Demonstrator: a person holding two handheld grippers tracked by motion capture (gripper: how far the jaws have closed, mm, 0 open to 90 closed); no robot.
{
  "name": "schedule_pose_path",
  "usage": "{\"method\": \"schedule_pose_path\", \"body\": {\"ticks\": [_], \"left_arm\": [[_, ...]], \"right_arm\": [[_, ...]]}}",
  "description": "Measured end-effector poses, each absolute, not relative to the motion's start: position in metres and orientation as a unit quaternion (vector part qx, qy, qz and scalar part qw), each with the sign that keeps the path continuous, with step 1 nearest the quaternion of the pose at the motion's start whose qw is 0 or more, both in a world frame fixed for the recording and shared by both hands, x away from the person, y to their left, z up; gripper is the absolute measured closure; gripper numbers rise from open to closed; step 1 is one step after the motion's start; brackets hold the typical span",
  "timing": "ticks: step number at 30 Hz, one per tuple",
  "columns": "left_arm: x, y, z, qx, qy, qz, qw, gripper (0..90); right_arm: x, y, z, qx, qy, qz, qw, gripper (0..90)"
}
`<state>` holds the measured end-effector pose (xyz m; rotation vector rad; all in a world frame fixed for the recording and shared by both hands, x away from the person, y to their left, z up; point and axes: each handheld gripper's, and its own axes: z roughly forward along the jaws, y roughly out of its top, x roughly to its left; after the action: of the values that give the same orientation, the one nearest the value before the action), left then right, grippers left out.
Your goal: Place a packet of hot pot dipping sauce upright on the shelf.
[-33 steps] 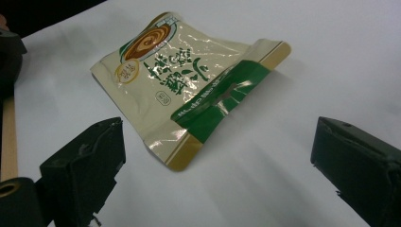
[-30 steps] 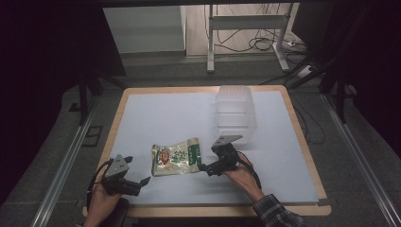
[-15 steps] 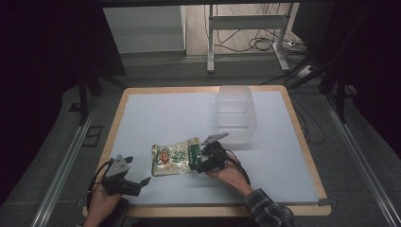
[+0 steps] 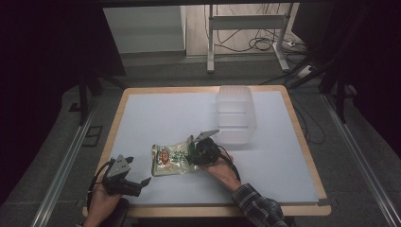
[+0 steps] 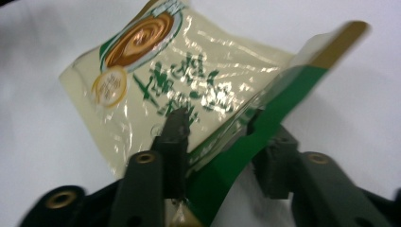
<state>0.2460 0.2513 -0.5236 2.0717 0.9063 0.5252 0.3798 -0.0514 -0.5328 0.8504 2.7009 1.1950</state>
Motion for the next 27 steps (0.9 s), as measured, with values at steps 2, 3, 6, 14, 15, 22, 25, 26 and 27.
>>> {"method": "schedule_pose_path", "body": {"ticks": [2, 3, 6, 14, 15, 22, 25, 26, 27], "left_arm": [[0.246, 0.251, -0.524, 0.819, 0.358, 0.207, 0.397, 0.0], [0.246, 0.251, -0.524, 0.819, 0.358, 0.207, 0.397, 0.0], [0.246, 0.251, -0.523, 0.818, 0.357, 0.210, 0.399, 0.0], [0.245, 0.252, -0.522, 0.816, 0.357, 0.213, 0.401, 0.0], [0.245, 0.252, -0.522, 0.816, 0.357, 0.213, 0.401, 0.0], [0.245, 0.255, -0.521, 0.808, 0.365, 0.212, 0.410, 0.0], [0.245, 0.254, -0.521, 0.810, 0.364, 0.213, 0.408, 0.0], [0.245, 0.254, -0.521, 0.810, 0.364, 0.213, 0.408, 0.0], [0.245, 0.254, -0.521, 0.810, 0.364, 0.213, 0.408, 0.0]], "right_arm": [[0.383, -0.050, -0.532, 0.290, 0.876, 0.385, 0.029, 70.0], [0.384, -0.049, -0.532, 0.293, 0.879, 0.374, 0.035, 76.4], [0.384, -0.048, -0.530, 0.298, 0.876, 0.377, 0.026, 89.0], [0.383, -0.052, -0.515, 0.293, 0.873, 0.390, 0.017, 89.5], [0.383, -0.052, -0.515, 0.293, 0.873, 0.390, 0.017, 89.5], [0.381, -0.055, -0.491, 0.283, 0.865, 0.415, 0.008, 89.5], [0.379, -0.057, -0.477, 0.279, 0.859, 0.429, 0.001, 89.5], [0.379, -0.057, -0.477, 0.279, 0.859, 0.429, 0.001, 89.5], [0.378, -0.058, -0.473, 0.276, 0.859, 0.432, 0.001, 89.6]]}}
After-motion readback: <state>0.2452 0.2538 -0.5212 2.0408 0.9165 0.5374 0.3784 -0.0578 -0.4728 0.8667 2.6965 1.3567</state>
